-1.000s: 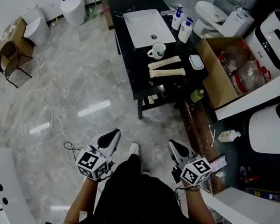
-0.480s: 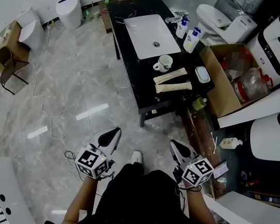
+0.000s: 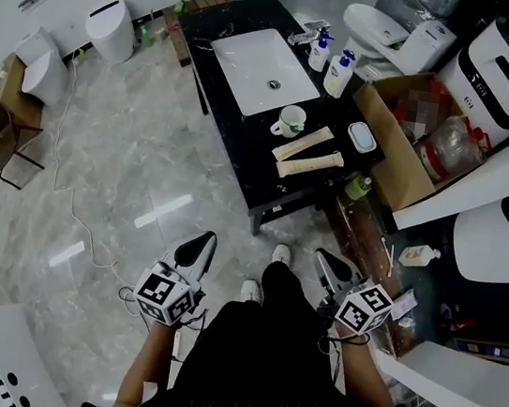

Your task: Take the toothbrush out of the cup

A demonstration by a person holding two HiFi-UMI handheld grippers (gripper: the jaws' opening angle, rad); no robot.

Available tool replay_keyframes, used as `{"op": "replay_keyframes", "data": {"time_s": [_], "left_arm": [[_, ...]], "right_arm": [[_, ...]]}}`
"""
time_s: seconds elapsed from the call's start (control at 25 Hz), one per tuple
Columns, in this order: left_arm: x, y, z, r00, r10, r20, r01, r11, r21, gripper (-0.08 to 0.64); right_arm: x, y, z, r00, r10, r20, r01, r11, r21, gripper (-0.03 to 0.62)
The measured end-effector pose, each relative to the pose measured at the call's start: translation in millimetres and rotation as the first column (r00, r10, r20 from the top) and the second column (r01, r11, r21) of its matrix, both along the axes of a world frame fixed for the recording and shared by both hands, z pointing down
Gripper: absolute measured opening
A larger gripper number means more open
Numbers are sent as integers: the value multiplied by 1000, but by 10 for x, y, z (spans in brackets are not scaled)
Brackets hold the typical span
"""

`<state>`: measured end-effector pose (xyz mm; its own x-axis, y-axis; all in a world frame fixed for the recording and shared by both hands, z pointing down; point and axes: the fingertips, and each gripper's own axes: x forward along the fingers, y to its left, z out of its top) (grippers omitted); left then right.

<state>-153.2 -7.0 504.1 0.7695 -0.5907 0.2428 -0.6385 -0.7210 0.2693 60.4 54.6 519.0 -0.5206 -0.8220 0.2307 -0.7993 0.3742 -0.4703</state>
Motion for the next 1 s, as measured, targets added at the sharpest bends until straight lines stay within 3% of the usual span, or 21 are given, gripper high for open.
{"op": "replay_keyframes", "data": {"time_s": [0.52,1.0], "left_arm": [[162,-319,-2,1000,-19,8,19,1000,-3,9],[493,-993,-88,998,-43,37,43,999,11,9]], "right_arm": [[137,-387,91,1000,-19,17,20,1000,-9,14],[445,-1077,122,996,-56,70,56,998,2,14]]}}
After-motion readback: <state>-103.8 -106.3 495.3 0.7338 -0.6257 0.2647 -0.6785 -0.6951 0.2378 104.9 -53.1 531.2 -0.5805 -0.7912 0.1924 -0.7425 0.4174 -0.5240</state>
